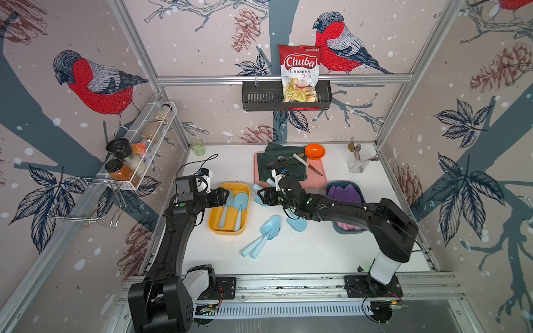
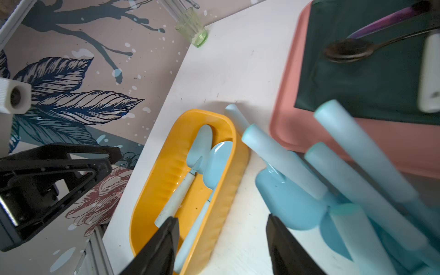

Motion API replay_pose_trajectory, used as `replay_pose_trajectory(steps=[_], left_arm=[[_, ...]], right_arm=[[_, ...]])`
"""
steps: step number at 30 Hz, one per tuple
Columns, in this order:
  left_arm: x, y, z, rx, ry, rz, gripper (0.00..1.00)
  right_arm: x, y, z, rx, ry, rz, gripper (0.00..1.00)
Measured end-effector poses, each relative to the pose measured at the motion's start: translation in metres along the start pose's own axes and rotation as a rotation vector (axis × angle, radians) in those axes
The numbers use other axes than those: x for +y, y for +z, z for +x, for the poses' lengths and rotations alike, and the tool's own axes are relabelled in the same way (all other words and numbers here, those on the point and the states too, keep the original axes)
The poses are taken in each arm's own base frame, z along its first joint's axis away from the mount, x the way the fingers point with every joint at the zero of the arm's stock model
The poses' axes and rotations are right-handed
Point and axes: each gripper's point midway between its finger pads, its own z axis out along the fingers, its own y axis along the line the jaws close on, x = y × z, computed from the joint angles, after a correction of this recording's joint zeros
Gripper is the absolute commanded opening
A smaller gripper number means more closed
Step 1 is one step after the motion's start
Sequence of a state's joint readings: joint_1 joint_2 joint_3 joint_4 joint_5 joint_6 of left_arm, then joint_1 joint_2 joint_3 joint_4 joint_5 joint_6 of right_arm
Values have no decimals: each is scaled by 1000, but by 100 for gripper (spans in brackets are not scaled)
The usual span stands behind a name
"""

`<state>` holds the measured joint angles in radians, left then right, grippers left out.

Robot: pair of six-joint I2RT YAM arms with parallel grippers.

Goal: Sort the small shovels by color and place them into the storage box
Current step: Pick up the shovel from the center of the board.

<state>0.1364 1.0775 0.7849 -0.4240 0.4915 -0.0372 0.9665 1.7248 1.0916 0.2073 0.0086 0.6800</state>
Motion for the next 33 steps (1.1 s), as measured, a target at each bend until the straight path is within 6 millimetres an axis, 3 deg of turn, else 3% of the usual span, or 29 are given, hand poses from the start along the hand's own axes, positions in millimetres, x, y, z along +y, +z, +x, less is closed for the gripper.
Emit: replay_pose_trajectory(steps=[8,16,25,33], left_arm=[[-26,1,7,24,94,128,73],[-33,7,14,62,98,172,74],[-31,18,21,104,86,195,74],[-30,26,28,111,83,213,81]], right_arm=[[-30,-53,6,2,-33,127,61],[-68,-84,13,24,-13,234,61],[-86,-91,19,74,-43,300,61],[-94,-76,9,111,-49,333,61]])
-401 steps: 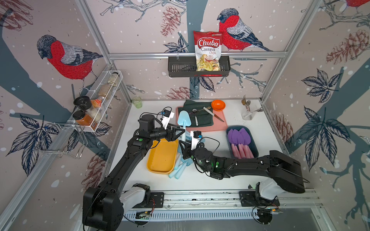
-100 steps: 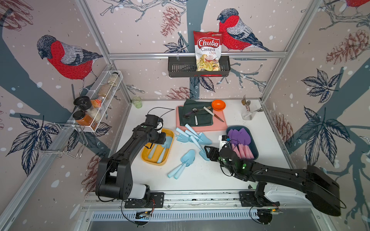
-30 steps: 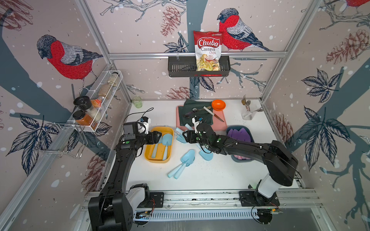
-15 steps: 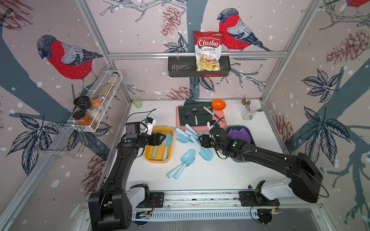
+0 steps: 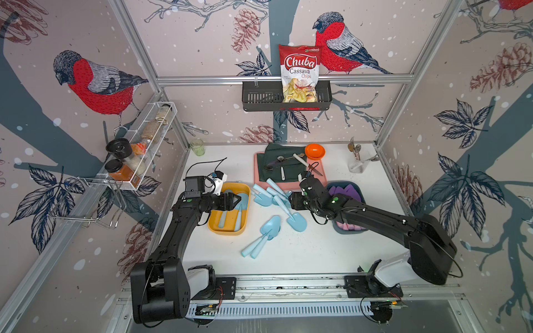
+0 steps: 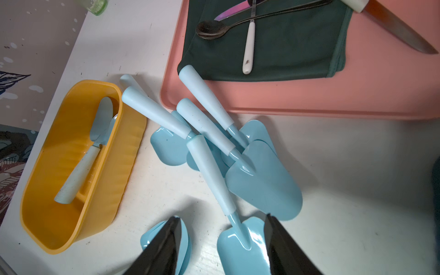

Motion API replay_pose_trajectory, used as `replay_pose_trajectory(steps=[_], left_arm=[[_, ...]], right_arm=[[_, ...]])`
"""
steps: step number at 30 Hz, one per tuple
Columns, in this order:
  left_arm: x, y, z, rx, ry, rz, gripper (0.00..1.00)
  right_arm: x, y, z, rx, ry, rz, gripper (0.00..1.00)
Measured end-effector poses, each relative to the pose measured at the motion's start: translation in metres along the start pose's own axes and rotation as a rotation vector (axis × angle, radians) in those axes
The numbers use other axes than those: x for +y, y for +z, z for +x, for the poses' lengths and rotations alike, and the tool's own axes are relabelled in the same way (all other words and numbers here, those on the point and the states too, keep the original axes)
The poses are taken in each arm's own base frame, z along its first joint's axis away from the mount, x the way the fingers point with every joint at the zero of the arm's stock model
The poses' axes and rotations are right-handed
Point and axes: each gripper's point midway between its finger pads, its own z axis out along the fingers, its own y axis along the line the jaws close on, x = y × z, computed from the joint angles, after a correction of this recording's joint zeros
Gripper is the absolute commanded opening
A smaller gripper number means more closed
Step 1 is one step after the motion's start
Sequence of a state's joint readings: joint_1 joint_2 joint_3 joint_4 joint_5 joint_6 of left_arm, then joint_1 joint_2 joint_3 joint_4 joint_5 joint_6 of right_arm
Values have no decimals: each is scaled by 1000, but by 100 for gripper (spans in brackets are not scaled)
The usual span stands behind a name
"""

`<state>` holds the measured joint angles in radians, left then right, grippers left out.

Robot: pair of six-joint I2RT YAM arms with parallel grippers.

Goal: Sort the small shovels by color and place them into the storage box
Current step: Pick up the shovel from the center of the board.

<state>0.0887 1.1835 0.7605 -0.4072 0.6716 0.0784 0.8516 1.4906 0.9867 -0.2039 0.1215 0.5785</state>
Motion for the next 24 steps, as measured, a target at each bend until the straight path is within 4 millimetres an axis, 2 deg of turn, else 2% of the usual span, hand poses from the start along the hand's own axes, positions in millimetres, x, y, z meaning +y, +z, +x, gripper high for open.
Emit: replay_pose_trajectory(steps=[3,8,14,16,20,24], left_arm=[[-5,-5,0,-27,33,5,81],[-19,-13,-3,-58,116,34,76],[-53,-8,-2,-14,352,131,69],[-68,-1,5,23,478,174,68],[-94,11,20,101,730,275,68],[-120,31,22,163,972,366,65]], right_arm=[[-2,2,5,13,-6,7,60],[-17,1,38,80,11,35,59],[-41,-12,67,110,106,44,59],[-44,-19,69,93,139,20,59],[-46,-36,57,14,192,-35,59],[-61,-49,48,-54,247,-43,59]])
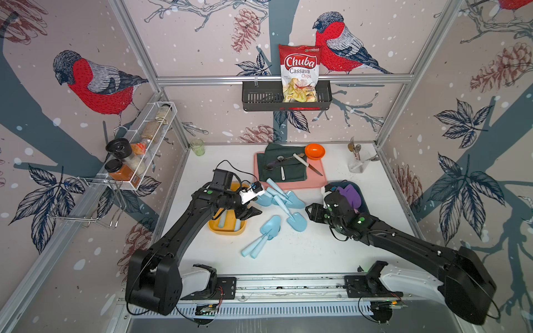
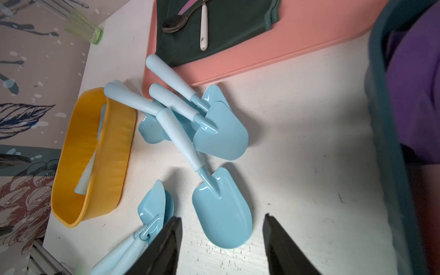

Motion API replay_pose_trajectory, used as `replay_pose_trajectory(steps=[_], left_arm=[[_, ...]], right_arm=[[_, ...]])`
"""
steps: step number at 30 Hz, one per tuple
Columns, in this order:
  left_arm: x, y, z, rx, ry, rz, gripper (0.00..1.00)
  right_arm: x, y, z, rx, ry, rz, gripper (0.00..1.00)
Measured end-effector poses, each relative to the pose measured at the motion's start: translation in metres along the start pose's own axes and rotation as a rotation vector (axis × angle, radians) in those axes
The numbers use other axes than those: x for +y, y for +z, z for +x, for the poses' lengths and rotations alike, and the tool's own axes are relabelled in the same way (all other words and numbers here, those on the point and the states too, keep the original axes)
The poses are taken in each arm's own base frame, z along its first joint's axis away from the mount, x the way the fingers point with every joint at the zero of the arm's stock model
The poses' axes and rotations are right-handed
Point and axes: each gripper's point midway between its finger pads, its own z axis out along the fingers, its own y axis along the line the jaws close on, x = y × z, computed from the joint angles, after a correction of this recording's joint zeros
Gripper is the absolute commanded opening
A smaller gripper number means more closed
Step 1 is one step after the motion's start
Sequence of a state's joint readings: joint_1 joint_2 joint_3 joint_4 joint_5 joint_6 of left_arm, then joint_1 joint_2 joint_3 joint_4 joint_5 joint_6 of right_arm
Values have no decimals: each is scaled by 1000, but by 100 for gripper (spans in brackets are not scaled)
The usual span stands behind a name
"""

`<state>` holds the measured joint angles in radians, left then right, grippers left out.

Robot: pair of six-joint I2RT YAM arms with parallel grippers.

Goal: Sort the small shovels by color and place them into the storage box
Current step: Pick up the shovel from the center of the board.

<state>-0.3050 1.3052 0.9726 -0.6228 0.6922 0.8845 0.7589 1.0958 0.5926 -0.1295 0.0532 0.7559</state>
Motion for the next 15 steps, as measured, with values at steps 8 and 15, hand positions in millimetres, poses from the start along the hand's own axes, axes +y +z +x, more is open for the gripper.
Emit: replay_pose_trajectory(steps=[8,15], left_arm=[[7,64,-15,183,408,172,56],[17,114,-10,313,671,272,51]], right_arm=[[-22,-24,-6,-103,54,-44,62],[-33,-29,-6,-122,74,-55,62]])
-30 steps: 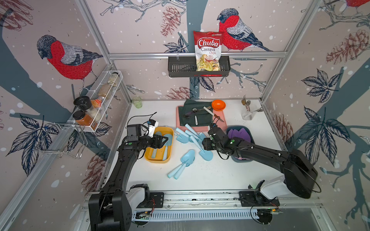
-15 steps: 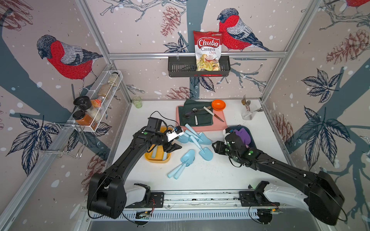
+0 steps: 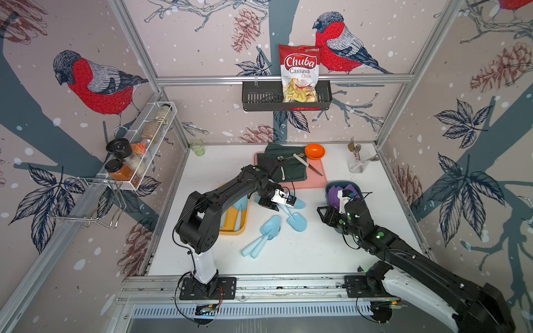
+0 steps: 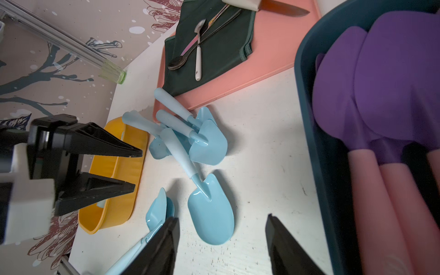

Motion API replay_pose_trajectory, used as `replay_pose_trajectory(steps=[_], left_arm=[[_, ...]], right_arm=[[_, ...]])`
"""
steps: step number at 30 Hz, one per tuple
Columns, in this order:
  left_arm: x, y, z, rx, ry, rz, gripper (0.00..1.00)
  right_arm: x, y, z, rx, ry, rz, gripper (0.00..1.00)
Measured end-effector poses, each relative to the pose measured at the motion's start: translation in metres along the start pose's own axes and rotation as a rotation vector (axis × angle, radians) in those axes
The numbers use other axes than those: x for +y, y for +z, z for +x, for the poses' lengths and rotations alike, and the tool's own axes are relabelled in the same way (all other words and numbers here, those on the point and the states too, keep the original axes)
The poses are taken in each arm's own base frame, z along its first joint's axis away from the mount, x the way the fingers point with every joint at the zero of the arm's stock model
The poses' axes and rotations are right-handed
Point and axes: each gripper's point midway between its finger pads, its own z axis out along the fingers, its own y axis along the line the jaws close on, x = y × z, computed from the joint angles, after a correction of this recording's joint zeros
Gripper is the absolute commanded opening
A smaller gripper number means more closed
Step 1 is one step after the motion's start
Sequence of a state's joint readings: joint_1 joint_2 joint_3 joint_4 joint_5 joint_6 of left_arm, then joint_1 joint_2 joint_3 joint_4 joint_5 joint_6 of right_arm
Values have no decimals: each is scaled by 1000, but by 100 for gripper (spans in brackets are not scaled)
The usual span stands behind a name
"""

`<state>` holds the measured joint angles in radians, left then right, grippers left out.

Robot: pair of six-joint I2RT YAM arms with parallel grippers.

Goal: Sort the small shovels by color and place them into the storage box
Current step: Pick up the shovel from the center of the board.

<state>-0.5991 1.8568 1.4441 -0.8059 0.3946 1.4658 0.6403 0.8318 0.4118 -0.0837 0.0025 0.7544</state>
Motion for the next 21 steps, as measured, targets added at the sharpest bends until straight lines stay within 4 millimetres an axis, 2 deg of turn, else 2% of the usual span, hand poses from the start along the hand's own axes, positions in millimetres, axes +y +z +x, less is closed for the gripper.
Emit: replay_pose_trajectory(steps=[8,13,21], left_arm=[[18,45,-9,84,177,82,41],[10,65,-10,115,243,158,38],[-5,74,2,168,274,229,36]], right_arm=[[-14,-4,5,-15,13,12,62],[-22,-10,5,-41,25,12,62],[-32,-22,8,-77,48,3,62]])
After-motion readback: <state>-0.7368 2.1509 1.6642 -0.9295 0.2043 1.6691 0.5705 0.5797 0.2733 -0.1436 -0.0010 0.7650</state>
